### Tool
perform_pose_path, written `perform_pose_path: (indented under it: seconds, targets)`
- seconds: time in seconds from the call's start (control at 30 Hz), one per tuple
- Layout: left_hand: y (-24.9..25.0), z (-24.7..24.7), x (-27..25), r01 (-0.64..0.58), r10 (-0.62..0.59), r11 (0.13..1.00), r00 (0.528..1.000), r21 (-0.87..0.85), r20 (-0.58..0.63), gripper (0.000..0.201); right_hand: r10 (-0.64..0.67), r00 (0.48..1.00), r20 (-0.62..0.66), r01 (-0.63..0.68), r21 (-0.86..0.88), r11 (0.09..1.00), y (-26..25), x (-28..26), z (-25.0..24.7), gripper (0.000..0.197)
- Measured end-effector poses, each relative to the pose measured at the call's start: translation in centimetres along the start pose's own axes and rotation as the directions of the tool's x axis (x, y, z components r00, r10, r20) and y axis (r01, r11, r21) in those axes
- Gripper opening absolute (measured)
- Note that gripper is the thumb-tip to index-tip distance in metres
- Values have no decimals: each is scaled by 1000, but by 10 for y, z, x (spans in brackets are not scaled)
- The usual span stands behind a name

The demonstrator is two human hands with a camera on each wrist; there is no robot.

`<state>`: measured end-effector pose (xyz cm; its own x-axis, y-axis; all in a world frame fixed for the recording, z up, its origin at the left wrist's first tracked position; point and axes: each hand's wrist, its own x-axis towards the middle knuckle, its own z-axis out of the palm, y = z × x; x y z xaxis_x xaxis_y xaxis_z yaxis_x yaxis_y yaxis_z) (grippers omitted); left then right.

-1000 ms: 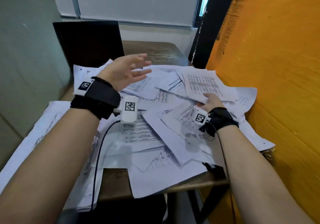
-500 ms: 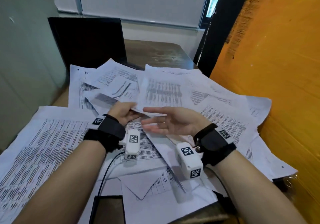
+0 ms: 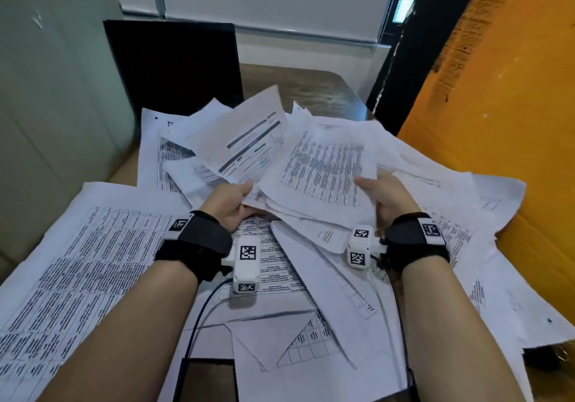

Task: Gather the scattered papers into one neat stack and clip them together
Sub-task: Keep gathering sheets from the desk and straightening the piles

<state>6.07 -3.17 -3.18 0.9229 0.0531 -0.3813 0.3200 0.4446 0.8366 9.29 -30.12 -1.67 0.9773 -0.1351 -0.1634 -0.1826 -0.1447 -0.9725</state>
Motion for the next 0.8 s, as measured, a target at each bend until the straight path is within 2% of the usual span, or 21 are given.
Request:
perform_pose_path:
  seconds: [0.1, 0.17, 0.2, 0.23, 0.3, 0.33, 0.4, 0.47, 0.53, 0.57, 0.63, 0.67, 0.7, 0.73, 0.8]
  targets:
    - [2, -2, 2, -71, 72, 986, 997, 153, -6, 19, -125, 983, -136, 131, 38, 991, 11, 1, -16, 31]
    - [2, -4, 3, -90, 81, 967, 996, 239, 46, 23, -104, 978, -180, 115, 49, 992, 17, 9, -31, 57]
    - [2, -6, 3, -96, 79, 958, 994, 271, 74, 23, -67, 987, -147, 78, 69, 995, 15, 7, -35, 69]
    - [1, -7, 4, -104, 85, 953, 993, 286, 80, 24, -40, 995, -95, 48, 92, 995, 12, 3, -35, 66]
    - [1, -8, 4, -139, 129, 949, 990, 284, 54, 25, -2, 999, 50, 0, 37, 999, 2, -10, -28, 34]
    - [2, -8, 5, -165, 164, 946, 986, 278, 27, 28, 3, 996, 94, -3, 2, 1000, -2, -14, -24, 30]
    - [5, -9, 6, -207, 224, 944, 974, 257, -39, 35, 9, 984, 181, -6, -20, 1000, -3, -18, -15, 30]
    - [7, -12, 5, -167, 182, 968, 981, 189, -70, 48, 21, 966, 259, -6, -58, 998, -6, -21, -8, 35]
    - [7, -10, 1, -85, 88, 979, 996, 185, -7, 54, 58, 940, 335, 21, -226, 974, -6, -22, -3, 54]
    - [5, -8, -2, -88, 80, 972, 996, 220, 44, 49, 76, 924, 374, 46, -308, 950, -9, -25, -1, 57]
    - [2, -4, -5, -152, 129, 943, 987, 295, 99, 35, 71, 882, 466, 55, -251, 967, -10, -24, 0, 41]
    - [1, -2, -5, -185, 166, 938, 982, 292, 92, 36, 40, 889, 456, 56, -195, 979, -12, -26, 2, 34]
    - [3, -2, -8, -214, 198, 943, 976, 254, 86, 38, -10, 918, 396, 85, -173, 981, -13, -26, 4, 35]
    - [5, -2, -11, -247, 233, 946, 968, 210, 87, 39, -71, 952, 299, 135, -202, 970, -14, -23, 3, 50]
    - [13, 1, -22, -329, 316, 932, 943, 151, 106, 37, -144, 970, 195, 189, -234, 954, -15, -23, 4, 82]
